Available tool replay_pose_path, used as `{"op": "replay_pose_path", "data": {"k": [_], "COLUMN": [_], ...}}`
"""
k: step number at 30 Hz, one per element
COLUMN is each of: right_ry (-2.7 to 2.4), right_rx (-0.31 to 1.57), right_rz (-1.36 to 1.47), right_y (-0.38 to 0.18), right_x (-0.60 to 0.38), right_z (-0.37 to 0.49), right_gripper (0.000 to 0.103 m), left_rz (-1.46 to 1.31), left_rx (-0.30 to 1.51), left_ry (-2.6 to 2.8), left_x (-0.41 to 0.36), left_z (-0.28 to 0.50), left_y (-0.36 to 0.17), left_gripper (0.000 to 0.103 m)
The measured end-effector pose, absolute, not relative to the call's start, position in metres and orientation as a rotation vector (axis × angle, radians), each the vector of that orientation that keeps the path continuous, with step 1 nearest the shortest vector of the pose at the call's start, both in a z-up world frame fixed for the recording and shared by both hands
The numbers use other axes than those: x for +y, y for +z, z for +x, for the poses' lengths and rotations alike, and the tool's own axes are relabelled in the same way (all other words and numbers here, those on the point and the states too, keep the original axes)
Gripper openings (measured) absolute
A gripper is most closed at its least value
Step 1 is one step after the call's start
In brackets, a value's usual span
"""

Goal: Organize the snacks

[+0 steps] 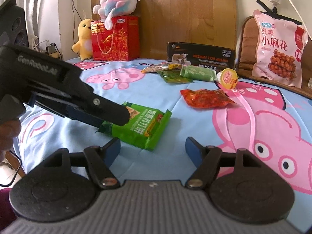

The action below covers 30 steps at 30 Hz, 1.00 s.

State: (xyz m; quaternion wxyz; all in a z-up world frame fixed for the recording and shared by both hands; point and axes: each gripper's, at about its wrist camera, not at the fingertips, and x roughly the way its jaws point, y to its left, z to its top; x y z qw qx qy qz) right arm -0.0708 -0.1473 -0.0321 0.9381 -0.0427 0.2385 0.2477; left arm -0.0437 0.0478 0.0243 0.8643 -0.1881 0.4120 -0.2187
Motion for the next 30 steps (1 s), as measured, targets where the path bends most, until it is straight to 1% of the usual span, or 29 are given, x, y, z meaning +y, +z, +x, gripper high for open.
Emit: {"op": "replay_pose_path", "data": {"k": [3,4,6,7,8,9,11,17,23,27,28,30], "right_ry": [0.519,0.526,0.547,0.569,0.586,0.585,0.607,0.585,0.546,0.513,0.506,0.496], "right_rx": [0.507,0.514,0.518,0.514,0.507,0.499,0.495,0.41,0.293,0.272,0.276,0.295], "right_rz": [-0.092,-0.096,-0.114,-0.127,-0.136,-0.15,-0.166,-0.117,-0.103,-0.07,-0.061,-0.03], "right_y": [-0.03,-0.03,-0.029,-0.029,-0.028,-0.027,-0.024,0.006,0.041,0.061,0.065,0.071], "right_x": [-0.147,-0.146,-0.141,-0.138,-0.135,-0.131,-0.129,-0.135,-0.137,-0.14,-0.14,-0.14], "right_z": [-0.063,-0.059,-0.053,-0.051,-0.05,-0.049,-0.044,-0.017,0.043,0.103,0.118,0.152], "right_gripper": [0.075,0.075,0.073,0.059,0.053,0.052,0.044,0.044,0.044,0.044,0.044,0.044], "left_rz": [-0.378,-0.375,-0.355,-0.335,-0.311,-0.297,-0.298,-0.276,-0.274,-0.266,-0.266,-0.267], "left_rx": [0.875,0.887,0.888,0.891,0.886,0.885,0.88,0.768,0.672,0.642,0.637,0.631], "left_ry": [-0.461,-0.462,-0.468,-0.466,-0.455,-0.451,-0.455,-0.48,-0.467,-0.434,-0.418,-0.39], "left_x": [0.045,0.044,0.041,0.038,0.037,0.036,0.038,0.039,0.035,0.029,0.028,0.025], "left_z": [-0.035,-0.031,-0.027,-0.025,-0.023,-0.022,-0.016,0.016,0.091,0.151,0.168,0.199], "left_y": [0.025,0.023,0.022,0.022,0.022,0.023,0.028,0.066,0.108,0.122,0.124,0.124], "left_gripper": [0.063,0.06,0.047,0.041,0.038,0.037,0.037,0.037,0.037,0.037,0.039,0.048]}}
